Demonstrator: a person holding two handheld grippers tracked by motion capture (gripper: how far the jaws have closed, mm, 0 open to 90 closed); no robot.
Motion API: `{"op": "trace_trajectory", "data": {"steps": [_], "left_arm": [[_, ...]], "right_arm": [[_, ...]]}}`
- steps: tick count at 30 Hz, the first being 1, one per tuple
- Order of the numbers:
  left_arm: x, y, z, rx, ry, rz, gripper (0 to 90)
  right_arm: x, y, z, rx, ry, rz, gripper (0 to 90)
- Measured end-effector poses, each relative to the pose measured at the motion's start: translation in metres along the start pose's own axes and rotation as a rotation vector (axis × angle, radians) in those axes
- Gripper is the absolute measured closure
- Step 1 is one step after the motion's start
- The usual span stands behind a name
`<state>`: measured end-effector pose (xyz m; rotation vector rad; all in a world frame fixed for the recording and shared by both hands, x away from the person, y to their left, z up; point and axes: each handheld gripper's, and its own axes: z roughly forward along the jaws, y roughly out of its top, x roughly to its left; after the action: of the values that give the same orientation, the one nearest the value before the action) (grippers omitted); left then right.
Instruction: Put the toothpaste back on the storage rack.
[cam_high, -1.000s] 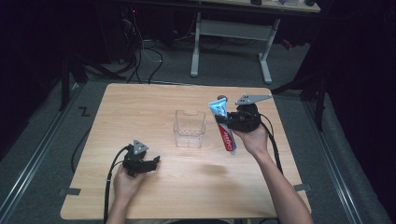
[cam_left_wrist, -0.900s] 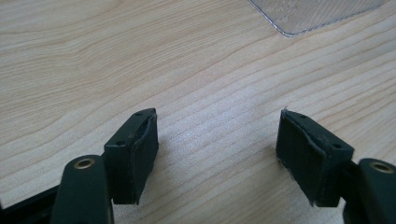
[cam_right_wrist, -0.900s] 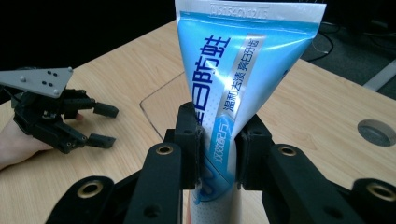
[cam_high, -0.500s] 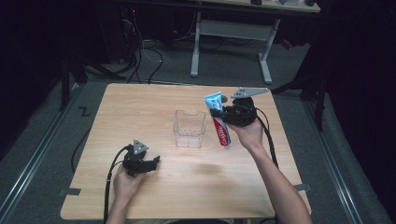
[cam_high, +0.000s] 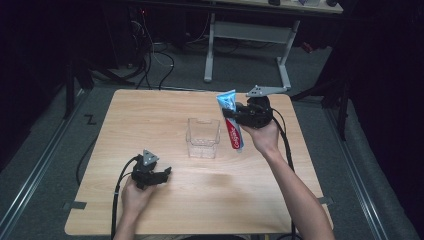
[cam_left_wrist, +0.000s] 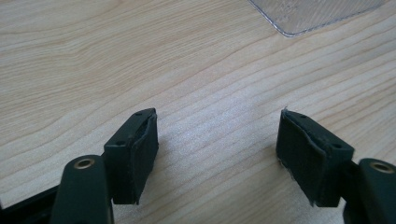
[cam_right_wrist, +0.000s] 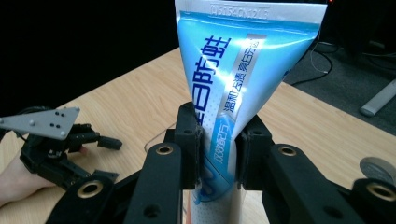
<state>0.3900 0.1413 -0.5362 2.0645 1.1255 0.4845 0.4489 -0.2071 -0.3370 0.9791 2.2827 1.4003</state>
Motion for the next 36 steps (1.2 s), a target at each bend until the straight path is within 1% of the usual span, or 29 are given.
{"op": "trace_trajectory", "data": {"steps": [4, 7, 14, 24, 28, 36], "left_arm": [[0.000, 0.000, 0.000, 0.000, 0.000, 0.000, 30.0], [0.000, 0.000, 0.000, 0.000, 0.000, 0.000, 30.0], [0.000, 0.000, 0.000, 0.000, 0.000, 0.001, 30.0], [0.000, 0.000, 0.000, 0.001, 0.000, 0.002, 29.9], [0.000, 0.000, 0.000, 0.001, 0.000, 0.001, 29.9], [0.000, 0.000, 0.000, 0.001, 0.000, 0.001, 29.9]], "right_arm": [[0.000, 0.010, 0.005, -0.012, -0.008, -0.003, 73.8], [0.002, 0.016, 0.010, -0.025, -0.004, -0.005, 73.7], [0.008, 0.025, 0.023, -0.036, -0.006, -0.027, 73.6], [0.011, 0.036, 0.040, -0.059, -0.001, -0.029, 73.5], [0.014, 0.039, 0.047, -0.064, -0.007, -0.034, 73.4], [0.016, 0.038, 0.068, -0.048, -0.025, -0.035, 73.3]]}}
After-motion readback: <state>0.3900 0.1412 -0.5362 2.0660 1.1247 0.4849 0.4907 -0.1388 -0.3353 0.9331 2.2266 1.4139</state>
